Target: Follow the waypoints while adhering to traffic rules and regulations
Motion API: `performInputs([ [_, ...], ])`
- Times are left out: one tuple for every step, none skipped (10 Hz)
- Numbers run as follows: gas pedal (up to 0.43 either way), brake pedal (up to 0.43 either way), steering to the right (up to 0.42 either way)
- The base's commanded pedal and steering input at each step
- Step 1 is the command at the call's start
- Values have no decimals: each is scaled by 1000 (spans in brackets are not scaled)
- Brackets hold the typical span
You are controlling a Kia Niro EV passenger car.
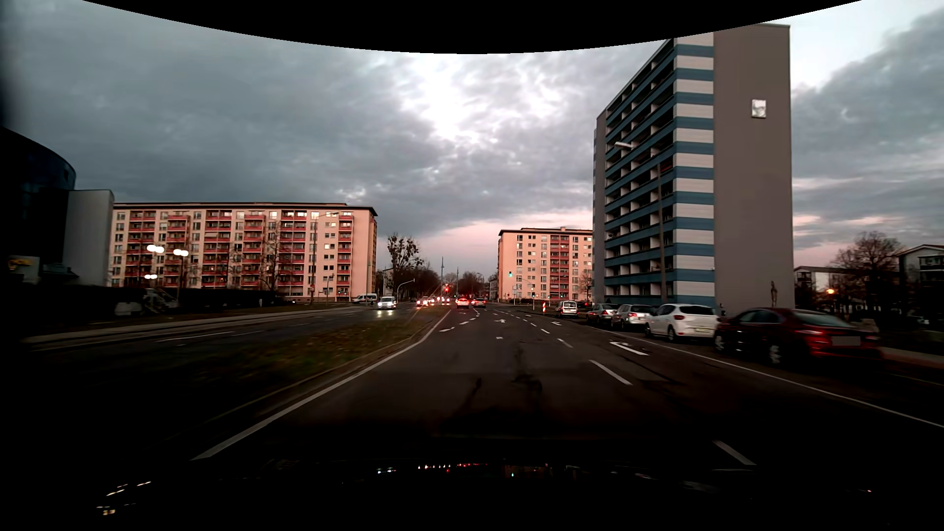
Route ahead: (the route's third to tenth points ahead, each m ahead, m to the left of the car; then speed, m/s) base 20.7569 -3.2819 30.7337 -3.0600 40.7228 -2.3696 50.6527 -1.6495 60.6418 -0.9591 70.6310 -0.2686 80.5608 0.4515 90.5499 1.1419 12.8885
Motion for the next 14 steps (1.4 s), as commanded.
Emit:
performInputs([
  [67,0,8],
  [67,0,8],
  [67,0,8],
  [59,0,8],
  [47,0,8],
  [28,0,8],
  [0,0,7],
  [0,0,6],
  [0,0,1],
  [0,0,0],
  [0,0,0],
  [0,0,0],
  [0,0,0],
  [47,0,-5],
])
